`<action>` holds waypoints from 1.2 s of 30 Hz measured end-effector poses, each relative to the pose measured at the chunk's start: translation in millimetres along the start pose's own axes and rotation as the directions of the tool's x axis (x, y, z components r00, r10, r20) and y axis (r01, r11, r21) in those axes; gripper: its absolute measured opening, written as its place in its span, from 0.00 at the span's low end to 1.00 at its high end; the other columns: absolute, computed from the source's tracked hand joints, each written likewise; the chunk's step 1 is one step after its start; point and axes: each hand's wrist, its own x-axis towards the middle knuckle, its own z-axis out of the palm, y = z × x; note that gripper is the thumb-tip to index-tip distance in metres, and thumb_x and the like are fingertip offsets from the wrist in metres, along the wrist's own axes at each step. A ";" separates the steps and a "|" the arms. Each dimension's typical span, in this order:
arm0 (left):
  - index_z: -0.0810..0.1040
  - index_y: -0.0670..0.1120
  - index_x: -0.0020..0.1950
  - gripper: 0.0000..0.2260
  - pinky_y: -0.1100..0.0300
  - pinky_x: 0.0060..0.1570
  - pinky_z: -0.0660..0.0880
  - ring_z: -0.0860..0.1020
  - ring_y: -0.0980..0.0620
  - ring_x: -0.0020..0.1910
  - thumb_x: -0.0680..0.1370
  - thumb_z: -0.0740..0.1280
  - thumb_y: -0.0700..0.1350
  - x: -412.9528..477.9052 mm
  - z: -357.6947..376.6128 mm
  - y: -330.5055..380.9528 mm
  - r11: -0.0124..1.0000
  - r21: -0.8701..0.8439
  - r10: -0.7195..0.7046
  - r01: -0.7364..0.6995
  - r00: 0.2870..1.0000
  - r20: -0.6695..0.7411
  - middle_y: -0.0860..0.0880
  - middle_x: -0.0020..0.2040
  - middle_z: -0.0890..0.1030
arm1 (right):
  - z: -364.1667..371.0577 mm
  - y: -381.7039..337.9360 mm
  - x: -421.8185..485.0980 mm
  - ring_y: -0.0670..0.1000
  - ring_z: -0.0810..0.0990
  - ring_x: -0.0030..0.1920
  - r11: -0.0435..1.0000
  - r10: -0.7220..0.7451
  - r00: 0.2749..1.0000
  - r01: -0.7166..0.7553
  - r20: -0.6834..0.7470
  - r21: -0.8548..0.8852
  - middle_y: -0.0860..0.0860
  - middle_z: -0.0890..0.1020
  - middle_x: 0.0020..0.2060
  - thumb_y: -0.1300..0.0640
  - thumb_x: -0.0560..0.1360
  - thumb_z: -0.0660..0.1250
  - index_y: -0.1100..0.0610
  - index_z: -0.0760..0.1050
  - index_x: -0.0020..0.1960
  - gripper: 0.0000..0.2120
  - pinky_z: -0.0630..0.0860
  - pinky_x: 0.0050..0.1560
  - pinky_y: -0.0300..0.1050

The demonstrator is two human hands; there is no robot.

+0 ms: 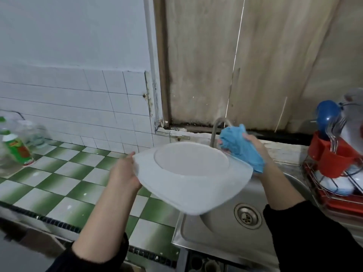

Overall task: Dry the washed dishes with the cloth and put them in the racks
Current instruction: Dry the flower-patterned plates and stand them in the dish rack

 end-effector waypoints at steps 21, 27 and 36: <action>0.80 0.48 0.57 0.12 0.59 0.54 0.79 0.81 0.50 0.52 0.83 0.58 0.38 -2.4 -6.7 6.6 0.911 0.071 0.347 -0.406 0.849 0.400 0.43 0.58 0.82 | 103.1 38.8 6.9 0.53 0.77 0.61 0.698 -0.496 0.833 0.216 -0.244 -0.683 0.51 0.79 0.59 0.52 0.82 0.59 0.54 0.71 0.70 0.18 0.71 0.61 0.47; 0.77 0.43 0.65 0.14 0.63 0.50 0.79 0.82 0.55 0.47 0.83 0.58 0.37 -1.7 9.7 -0.8 0.873 0.109 0.373 -0.475 0.796 0.477 0.49 0.50 0.84 | 184.8 61.9 -26.6 0.51 0.57 0.78 0.313 -0.652 0.728 0.514 0.213 -0.799 0.53 0.62 0.77 0.51 0.79 0.57 0.56 0.63 0.76 0.26 0.53 0.77 0.51; 0.80 0.45 0.57 0.11 0.58 0.54 0.79 0.83 0.52 0.48 0.82 0.60 0.37 20.7 12.5 20.0 0.894 -0.018 0.418 -0.449 0.817 0.398 0.47 0.54 0.83 | 97.5 141.2 -84.3 0.57 0.57 0.78 -0.090 -0.712 0.537 0.568 0.452 -0.818 0.58 0.61 0.76 0.52 0.78 0.59 0.57 0.62 0.74 0.26 0.56 0.76 0.60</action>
